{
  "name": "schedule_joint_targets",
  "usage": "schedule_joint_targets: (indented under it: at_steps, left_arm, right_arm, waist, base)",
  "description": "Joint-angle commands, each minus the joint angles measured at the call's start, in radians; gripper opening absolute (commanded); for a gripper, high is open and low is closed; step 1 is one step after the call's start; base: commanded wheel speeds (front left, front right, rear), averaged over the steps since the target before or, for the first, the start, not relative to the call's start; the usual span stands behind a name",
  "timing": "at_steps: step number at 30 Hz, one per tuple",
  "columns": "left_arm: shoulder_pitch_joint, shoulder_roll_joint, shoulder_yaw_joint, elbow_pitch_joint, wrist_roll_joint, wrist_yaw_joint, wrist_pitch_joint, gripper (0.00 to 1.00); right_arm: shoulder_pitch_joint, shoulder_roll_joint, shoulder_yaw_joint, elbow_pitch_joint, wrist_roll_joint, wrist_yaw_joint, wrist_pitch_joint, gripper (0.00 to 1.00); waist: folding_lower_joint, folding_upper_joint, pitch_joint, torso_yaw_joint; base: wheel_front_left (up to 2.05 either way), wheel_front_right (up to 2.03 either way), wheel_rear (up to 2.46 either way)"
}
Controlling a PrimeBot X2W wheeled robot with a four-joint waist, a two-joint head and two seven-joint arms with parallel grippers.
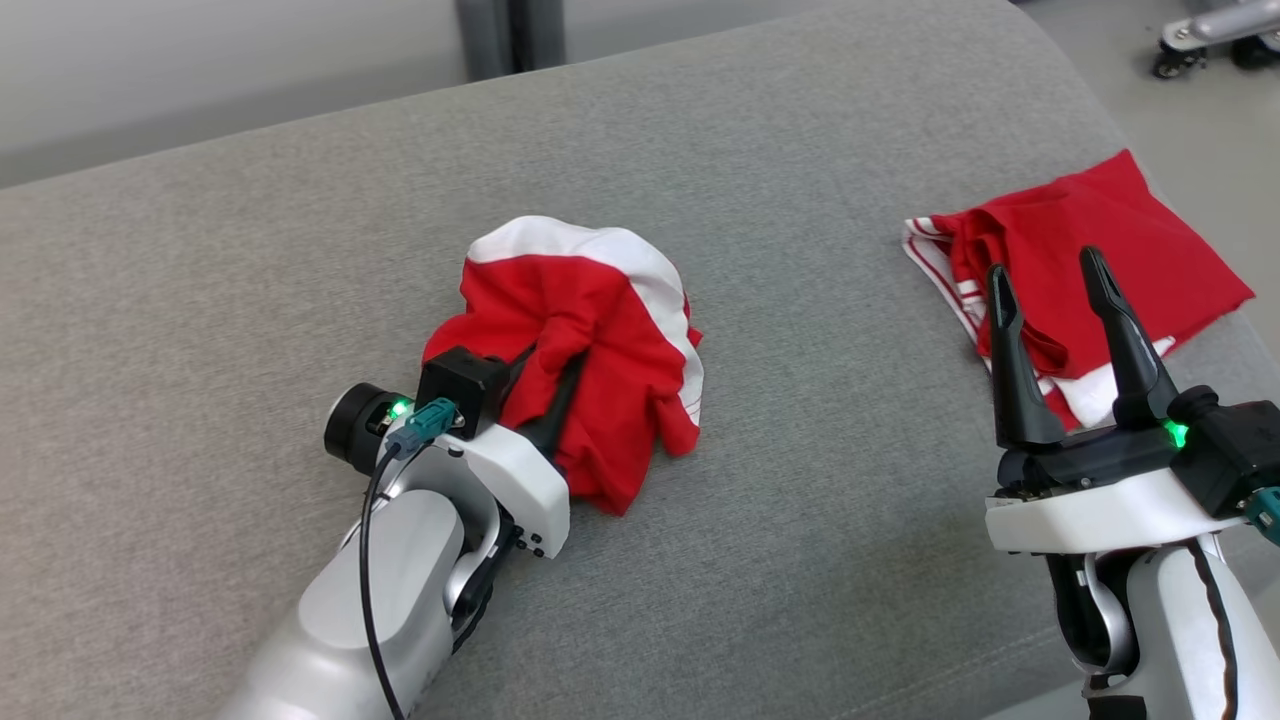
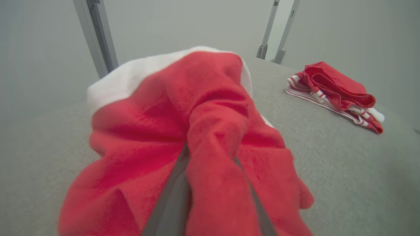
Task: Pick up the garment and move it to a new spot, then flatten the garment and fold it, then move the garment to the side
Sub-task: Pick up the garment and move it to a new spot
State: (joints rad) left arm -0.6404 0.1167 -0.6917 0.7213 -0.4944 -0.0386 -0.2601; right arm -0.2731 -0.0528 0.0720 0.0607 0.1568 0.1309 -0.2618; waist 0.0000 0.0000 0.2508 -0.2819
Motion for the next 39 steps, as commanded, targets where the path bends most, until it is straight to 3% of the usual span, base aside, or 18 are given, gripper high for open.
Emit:
schedule_joint_targets:
  at_steps: [1,6,13,20,28,39]
  left_arm:
    - [-0.017,0.0,0.014,0.017,0.011,0.004,-0.005,1.0]
    - [0.007,-0.016,0.074,-0.02,0.045,0.013,-0.005,1.0]
    - [0.081,-0.012,0.198,-0.171,0.103,0.024,-0.005,1.0]
    - [0.238,-0.002,0.364,-0.339,0.191,0.038,-0.004,1.0]
    - [0.419,-0.029,0.489,-0.432,0.278,0.015,-0.004,1.0]
    - [0.519,-0.064,0.526,-0.503,0.317,-0.014,-0.004,1.0]
  right_arm:
    - [0.001,0.0,-0.001,0.004,0.003,0.0,-0.005,1.0]
    - [0.012,0.001,-0.005,0.01,0.009,0.0,-0.005,1.0]
    - [0.03,0.0,-0.007,0.016,-0.002,0.0,-0.005,1.0]
    - [0.061,-0.013,0.009,0.041,-0.012,0.0,-0.005,1.0]
    - [0.088,-0.037,0.023,0.073,-0.015,0.0,-0.005,1.0]
    - [0.105,-0.04,0.003,0.13,-0.015,0.0,-0.005,1.0]
  waist:
    - [0.0,0.0,0.008,-0.027]
    - [0.0,0.0,-0.015,-0.012]
    - [0.0,0.0,-0.065,0.063]
    - [0.0,0.0,-0.122,0.177]
    - [0.0,0.0,-0.162,0.283]
    - [0.0,0.0,-0.179,0.341]
  base:
    - [0.0,0.0,0.0]
    - [0.0,0.0,0.0]
    - [0.0,0.0,0.0]
    - [0.0,0.0,0.0]
    - [0.0,0.0,0.0]
    - [0.0,0.0,0.0]
